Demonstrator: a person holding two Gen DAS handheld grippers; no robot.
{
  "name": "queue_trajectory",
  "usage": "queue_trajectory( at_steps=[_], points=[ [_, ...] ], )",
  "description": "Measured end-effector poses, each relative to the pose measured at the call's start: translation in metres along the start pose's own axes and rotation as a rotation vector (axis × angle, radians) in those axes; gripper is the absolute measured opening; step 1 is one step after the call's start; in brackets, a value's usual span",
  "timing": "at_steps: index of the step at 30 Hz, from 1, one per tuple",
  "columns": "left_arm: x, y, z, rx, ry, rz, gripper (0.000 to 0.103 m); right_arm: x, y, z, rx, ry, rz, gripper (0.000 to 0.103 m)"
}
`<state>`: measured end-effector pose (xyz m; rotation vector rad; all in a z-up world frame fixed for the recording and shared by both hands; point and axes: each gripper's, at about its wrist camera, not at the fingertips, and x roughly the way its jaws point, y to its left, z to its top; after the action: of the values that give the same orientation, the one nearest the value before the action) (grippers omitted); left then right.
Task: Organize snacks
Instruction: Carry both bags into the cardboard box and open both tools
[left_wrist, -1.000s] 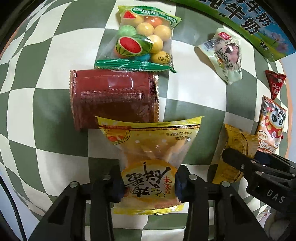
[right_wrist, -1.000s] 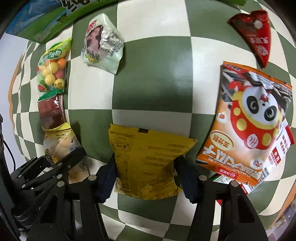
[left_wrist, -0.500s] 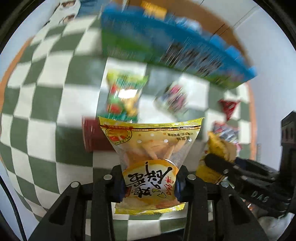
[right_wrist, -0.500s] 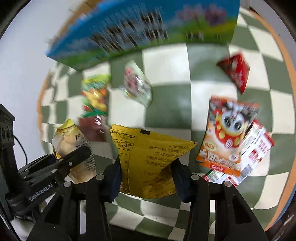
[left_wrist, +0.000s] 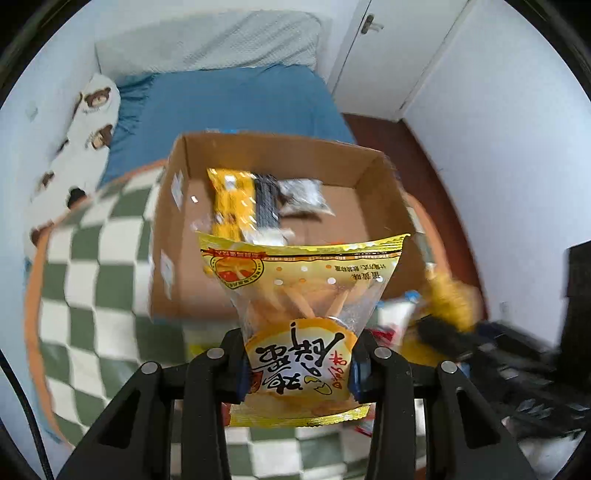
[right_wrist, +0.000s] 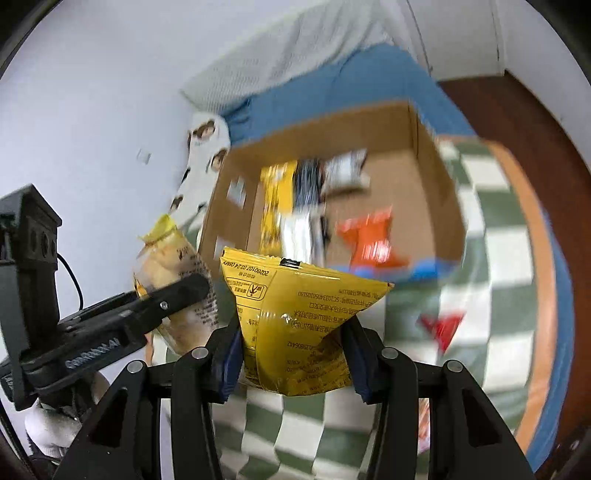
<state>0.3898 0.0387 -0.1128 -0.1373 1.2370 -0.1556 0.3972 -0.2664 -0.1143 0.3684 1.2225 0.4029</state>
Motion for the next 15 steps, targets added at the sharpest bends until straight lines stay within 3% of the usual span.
queue_trajectory(
  at_steps=[7, 15],
  points=[
    [0.072, 0.031, 0.056, 0.03, 0.137, 0.168, 0.036, 0.044, -0.018, 0.084, -0.021, 0.011, -0.119, 0.051],
    [0.149, 0.068, 0.057, -0.014, 0.3, 0.235, 0.037, 0.123, -0.046, 0.129, -0.028, 0.116, -0.199, 0.051]
  ],
)
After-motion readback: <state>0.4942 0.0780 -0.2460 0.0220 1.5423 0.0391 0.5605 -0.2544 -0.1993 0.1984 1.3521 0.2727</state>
